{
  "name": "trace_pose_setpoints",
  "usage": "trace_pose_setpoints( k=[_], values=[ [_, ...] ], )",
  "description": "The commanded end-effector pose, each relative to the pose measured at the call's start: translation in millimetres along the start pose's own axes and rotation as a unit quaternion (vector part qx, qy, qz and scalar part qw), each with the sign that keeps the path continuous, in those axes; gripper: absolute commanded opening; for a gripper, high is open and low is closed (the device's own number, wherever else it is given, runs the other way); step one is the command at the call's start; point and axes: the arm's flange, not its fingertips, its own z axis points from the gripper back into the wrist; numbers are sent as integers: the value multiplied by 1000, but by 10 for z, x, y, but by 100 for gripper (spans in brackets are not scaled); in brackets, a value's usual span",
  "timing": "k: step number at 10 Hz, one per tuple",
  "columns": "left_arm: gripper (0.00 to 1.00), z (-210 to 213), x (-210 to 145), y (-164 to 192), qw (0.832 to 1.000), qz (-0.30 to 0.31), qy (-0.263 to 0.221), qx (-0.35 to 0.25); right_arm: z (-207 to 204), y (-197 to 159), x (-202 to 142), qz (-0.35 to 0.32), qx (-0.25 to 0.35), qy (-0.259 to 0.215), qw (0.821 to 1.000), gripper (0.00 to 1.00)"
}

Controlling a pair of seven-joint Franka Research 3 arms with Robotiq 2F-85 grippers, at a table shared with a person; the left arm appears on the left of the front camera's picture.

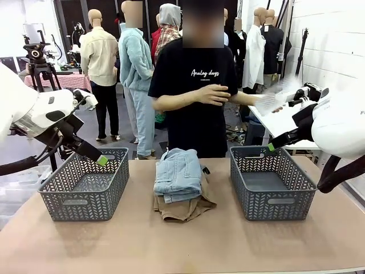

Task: Sort the tops and bottoms.
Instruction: Lift clothes from the center of the table with your left hand.

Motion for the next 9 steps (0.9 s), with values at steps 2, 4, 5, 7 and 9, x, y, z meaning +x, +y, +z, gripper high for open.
trace_pose_setpoints(
  k=[2,4,5,7,9],
  values=[
    [100,7,-6,17,1000,3,-3,-3,-4,-5,6,1,2,-5,1000,100],
    [100,7,-6,17,1000,3,-3,-3,-4,-5,6,1,2,-5,1000,100],
    [100,7,-6,17,1000,3,-3,-3,-4,-5,6,1,2,-5,1000,100],
    [100,7,-6,17,1000,3,-3,-3,-4,-5,6,1,2,-5,1000,100],
    [100,7,-6,17,1000,3,-3,-3,-4,-5,6,1,2,-5,1000,100]
  ],
)
